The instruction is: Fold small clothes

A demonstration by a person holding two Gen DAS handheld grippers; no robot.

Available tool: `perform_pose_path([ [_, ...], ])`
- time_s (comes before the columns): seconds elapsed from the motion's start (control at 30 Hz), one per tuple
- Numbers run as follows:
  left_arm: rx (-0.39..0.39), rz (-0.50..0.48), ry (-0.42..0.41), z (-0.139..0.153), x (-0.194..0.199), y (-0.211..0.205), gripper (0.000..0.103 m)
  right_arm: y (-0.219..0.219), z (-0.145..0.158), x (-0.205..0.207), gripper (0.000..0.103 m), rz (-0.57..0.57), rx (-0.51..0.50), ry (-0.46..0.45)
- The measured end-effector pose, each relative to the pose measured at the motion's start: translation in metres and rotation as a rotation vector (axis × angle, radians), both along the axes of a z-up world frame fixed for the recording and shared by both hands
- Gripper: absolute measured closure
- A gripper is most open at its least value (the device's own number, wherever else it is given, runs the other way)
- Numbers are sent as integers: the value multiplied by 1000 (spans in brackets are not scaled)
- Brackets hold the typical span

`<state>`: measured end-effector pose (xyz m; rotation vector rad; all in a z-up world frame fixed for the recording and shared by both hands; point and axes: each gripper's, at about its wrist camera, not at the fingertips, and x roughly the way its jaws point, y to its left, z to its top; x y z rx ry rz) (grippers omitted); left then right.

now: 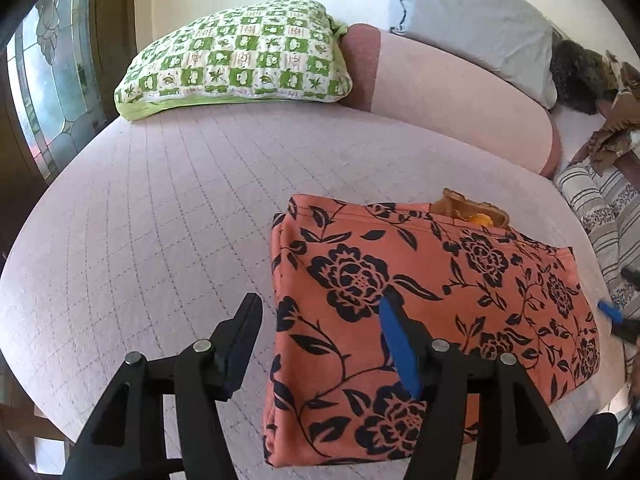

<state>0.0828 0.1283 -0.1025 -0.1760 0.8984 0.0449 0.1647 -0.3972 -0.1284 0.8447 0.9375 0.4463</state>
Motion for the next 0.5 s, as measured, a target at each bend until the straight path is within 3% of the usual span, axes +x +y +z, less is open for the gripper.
perform_pose_path([
  [0.07,-4,-2,4,1,-2,-1,41,10,-17,-15,20,18,-62,29],
  [0.13,-6,-6,11,1,-3,-2,41,6,-48,-14,22,-19,-157,141],
  [0.17,-6,-8,13,2,-5,-3,41,3,-52,-17,22,-33,-114,136],
  [0.23,4,-11,1,6,-9,-4,38,4,-36,-23,22,-50,-123,113],
  [0.37,0,1,4,3,-12,-5,35,14,-10,-26,21,-20,-122,-11],
  [0.43,0,-1,21,-2,-12,-7,35,6,-34,-18,18,-54,-165,70],
  [0.47,3,-4,32,-5,-14,-8,35,-2,-53,-13,21,-76,-127,144],
  [0.5,4,-12,43,-8,-16,-10,35,-10,-54,-14,22,-112,-65,145],
])
